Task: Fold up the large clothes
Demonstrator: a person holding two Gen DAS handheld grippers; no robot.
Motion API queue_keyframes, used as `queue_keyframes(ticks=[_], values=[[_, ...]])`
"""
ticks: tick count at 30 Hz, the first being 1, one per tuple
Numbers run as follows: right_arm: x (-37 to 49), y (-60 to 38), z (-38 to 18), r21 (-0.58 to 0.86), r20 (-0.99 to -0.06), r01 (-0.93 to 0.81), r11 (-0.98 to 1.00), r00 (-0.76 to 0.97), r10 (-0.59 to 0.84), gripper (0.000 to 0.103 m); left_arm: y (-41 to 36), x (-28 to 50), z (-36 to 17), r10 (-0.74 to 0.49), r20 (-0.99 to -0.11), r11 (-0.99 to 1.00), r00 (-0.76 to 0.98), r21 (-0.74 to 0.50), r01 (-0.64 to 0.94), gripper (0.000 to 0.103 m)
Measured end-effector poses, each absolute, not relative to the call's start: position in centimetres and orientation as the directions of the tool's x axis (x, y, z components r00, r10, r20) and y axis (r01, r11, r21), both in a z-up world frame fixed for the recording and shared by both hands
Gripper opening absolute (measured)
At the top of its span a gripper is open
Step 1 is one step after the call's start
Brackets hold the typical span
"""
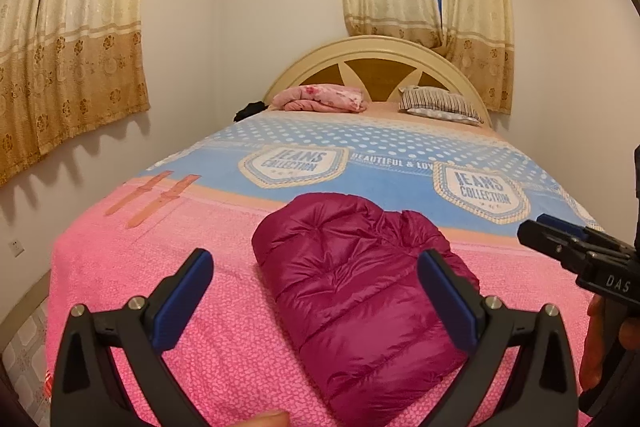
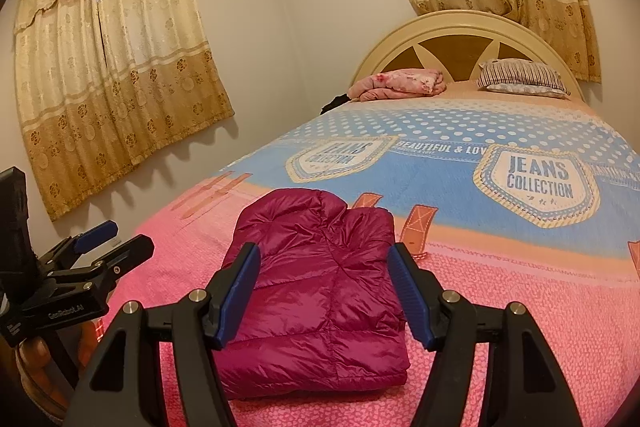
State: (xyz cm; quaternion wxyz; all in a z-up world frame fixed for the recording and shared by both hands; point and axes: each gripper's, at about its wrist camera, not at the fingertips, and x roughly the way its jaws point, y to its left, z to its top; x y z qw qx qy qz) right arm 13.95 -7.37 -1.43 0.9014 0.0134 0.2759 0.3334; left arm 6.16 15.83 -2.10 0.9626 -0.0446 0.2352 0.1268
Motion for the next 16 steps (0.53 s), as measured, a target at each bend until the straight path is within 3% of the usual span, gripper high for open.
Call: queue_keyframes(ticks=[16], values=[[13.99,-7.44,-2.12,0.212,-0.499,-0.592,0.778,0.619,0.607,0.067,15.8,6.12,-2.21,0.234,-0.458,0.964,0.858,-0.006,-0.266,0.103]])
